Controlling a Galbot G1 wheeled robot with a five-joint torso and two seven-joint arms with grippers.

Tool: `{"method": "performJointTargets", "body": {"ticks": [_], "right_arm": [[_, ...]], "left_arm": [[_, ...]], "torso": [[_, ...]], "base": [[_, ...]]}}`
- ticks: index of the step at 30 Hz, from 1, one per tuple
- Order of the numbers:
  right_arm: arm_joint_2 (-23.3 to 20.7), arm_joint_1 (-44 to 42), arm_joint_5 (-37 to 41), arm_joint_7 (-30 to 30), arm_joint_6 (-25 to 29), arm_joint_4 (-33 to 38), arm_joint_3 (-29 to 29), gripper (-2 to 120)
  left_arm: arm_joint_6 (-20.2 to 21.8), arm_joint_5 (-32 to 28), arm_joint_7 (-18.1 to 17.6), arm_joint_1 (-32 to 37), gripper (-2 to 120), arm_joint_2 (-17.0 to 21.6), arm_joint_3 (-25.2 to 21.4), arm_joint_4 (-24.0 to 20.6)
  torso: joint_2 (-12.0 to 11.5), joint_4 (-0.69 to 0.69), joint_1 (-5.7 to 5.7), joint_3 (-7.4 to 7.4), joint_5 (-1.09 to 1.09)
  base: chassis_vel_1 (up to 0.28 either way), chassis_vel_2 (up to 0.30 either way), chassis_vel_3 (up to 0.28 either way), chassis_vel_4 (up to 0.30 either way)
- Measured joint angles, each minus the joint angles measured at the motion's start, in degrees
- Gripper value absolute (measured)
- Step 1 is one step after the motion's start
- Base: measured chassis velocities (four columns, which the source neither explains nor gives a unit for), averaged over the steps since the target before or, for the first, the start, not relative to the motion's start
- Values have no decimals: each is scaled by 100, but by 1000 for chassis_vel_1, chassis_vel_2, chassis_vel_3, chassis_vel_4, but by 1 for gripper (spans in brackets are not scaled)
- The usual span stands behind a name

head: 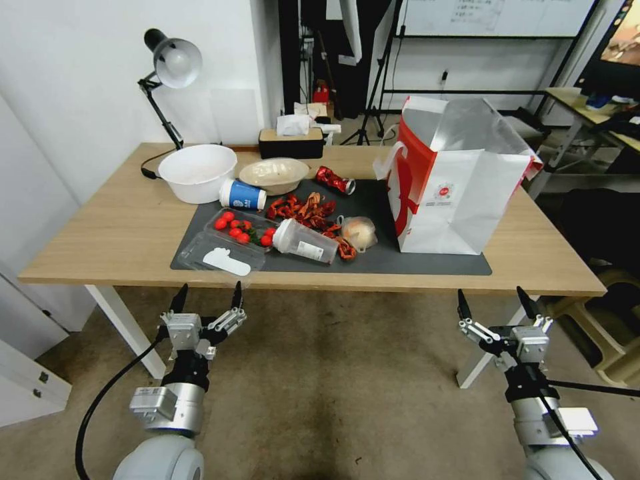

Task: Pick up the food delivery bag from the floor and place it on the table.

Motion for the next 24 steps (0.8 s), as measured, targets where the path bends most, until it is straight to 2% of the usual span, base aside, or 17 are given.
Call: {"method": "performJointTargets", "body": {"ticks": [24], "right_arm": [[91, 16, -112, 66, -168, 7, -22, 100]], "left_arm": [[-30, -19, 15, -26, 100, 9, 28, 64]], "torso": [[0, 0, 0, 0, 0]], "base": [[0, 0, 0, 0]]}}
